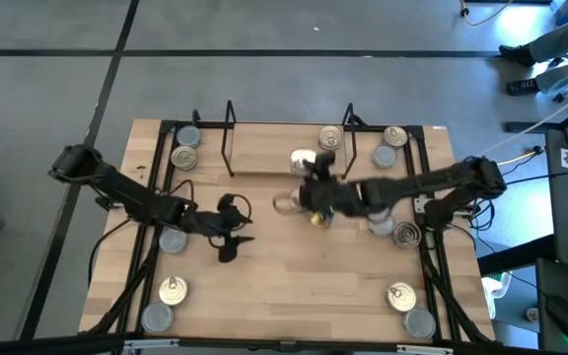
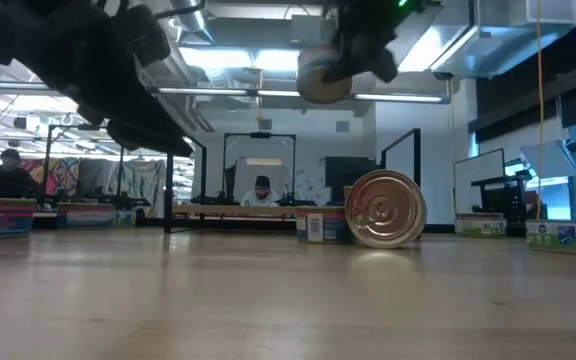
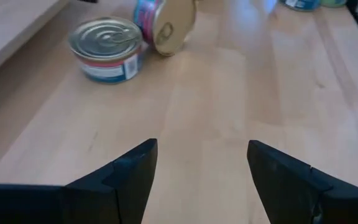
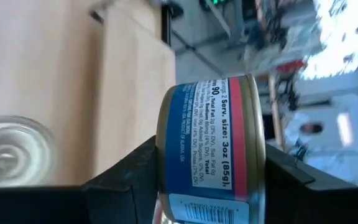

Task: Stack canned seafood by type on shelf
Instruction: Stack the blue-pink tuna can on top of the other blue-pink tuna can on the shelf, then put the blue-pink tuna can on the shelf

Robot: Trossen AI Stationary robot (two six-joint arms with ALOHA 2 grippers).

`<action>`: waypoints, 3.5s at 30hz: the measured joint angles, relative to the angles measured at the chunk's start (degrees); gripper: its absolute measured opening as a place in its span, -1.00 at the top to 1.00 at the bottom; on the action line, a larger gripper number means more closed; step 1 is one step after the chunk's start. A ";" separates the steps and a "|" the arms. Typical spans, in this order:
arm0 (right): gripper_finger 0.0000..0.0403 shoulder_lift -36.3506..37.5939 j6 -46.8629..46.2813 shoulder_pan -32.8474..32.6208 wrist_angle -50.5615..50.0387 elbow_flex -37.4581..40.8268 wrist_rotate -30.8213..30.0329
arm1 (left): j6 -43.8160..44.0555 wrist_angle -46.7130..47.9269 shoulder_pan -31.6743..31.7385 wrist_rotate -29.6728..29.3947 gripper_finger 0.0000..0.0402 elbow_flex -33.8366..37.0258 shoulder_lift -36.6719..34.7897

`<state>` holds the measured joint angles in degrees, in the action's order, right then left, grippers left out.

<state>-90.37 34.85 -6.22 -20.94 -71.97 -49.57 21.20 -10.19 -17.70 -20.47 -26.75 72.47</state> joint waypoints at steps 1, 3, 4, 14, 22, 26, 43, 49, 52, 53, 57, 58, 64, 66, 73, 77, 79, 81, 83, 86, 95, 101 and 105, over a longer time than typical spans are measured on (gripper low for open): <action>0.01 0.00 0.05 2.15 -0.21 -0.21 1.22 | -0.48 0.13 0.43 0.00 -0.24 0.17 0.00; 0.01 -0.26 0.09 7.07 -0.18 -0.38 3.45 | -1.64 0.48 1.29 0.00 -0.24 0.19 0.00; 0.01 -0.28 -0.01 9.32 -0.65 -0.36 4.39 | -2.22 0.51 1.67 0.00 -0.24 0.19 0.00; 0.01 -4.76 -8.14 23.49 -2.47 -0.38 7.02 | -5.42 0.67 3.61 0.02 -0.24 0.16 0.00; 0.01 -9.28 -11.71 25.90 -4.95 -0.38 6.48 | -8.30 0.71 3.61 0.02 -0.24 0.18 0.00; 0.01 -11.01 -11.69 27.32 -5.08 -0.38 6.45 | -9.64 0.63 3.61 0.03 -0.24 0.16 0.00; 0.01 -13.68 -11.95 29.60 -7.27 -0.49 5.21 | -12.36 0.74 3.46 0.04 -0.24 0.16 0.00; 0.01 -13.68 -11.04 30.64 -5.95 -0.49 6.20 | -12.38 0.78 3.46 0.04 -0.24 0.16 0.00; -0.15 -13.73 -10.76 30.74 -6.36 -0.49 6.67 | -12.24 0.93 3.46 0.07 -0.24 0.16 0.00; -0.24 -13.80 -10.51 30.68 -6.67 -0.44 7.43 | -12.14 0.99 3.46 0.07 -0.24 0.16 0.00; -0.52 -13.89 -10.47 30.63 -6.68 -0.36 9.08 | -12.20 1.00 3.46 0.07 -0.24 0.16 0.00; -0.55 -13.85 -10.55 30.63 -6.62 -0.39 9.20 | -12.36 1.00 3.46 0.07 -0.24 0.16 0.00; -0.60 -13.09 -10.42 30.65 -7.80 -0.73 11.28 | -12.31 1.87 3.46 0.09 -0.24 0.14 0.00; -0.58 -12.96 -10.97 30.67 -9.78 -1.92 13.20 | -12.31 2.36 3.46 0.09 -0.24 0.14 0.00; -0.52 -12.63 -12.34 30.56 -15.62 -7.02 16.72 | -12.29 2.33 3.46 0.09 -0.24 0.14 0.00; -0.50 -12.63 -14.83 29.62 -22.32 -11.16 18.24 | -12.24 2.31 3.46 0.09 -0.24 0.14 0.00; -0.50 -12.50 -17.85 27.98 -27.65 -13.53 20.89 | -12.06 2.31 3.46 0.09 -0.24 0.14 0.00; -0.50 -11.84 -21.29 25.36 -31.52 -14.95 25.29 | -11.81 2.17 3.46 0.10 -0.24 0.14 0.00; -0.50 -10.63 -24.27 22.44 -33.69 -14.90 30.27 | -11.64 1.52 3.46 0.11 -0.24 0.14 0.00; -0.50 -9.14 -27.15 17.18 -35.78 -12.76 35.04 | -11.68 1.13 3.55 0.13 -0.24 0.12 0.09; -0.50 -4.15 -27.86 6.31 -24.55 1.31 32.50 | -13.22 -5.27 7.36 0.24 -0.24 -3.45 6.04; -0.50 4.20 -28.33 3.17 -26.09 2.97 26.10 | -15.66 -5.11 13.22 2.59 -0.24 -14.22 16.73; -0.50 9.58 -30.85 1.47 -22.49 6.59 26.27 | -20.01 -4.99 17.22 4.00 -0.24 -22.47 25.66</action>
<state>-80.79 4.00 -4.75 -43.42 -65.38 -23.30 1.19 -15.18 -0.48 -16.46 -49.22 98.12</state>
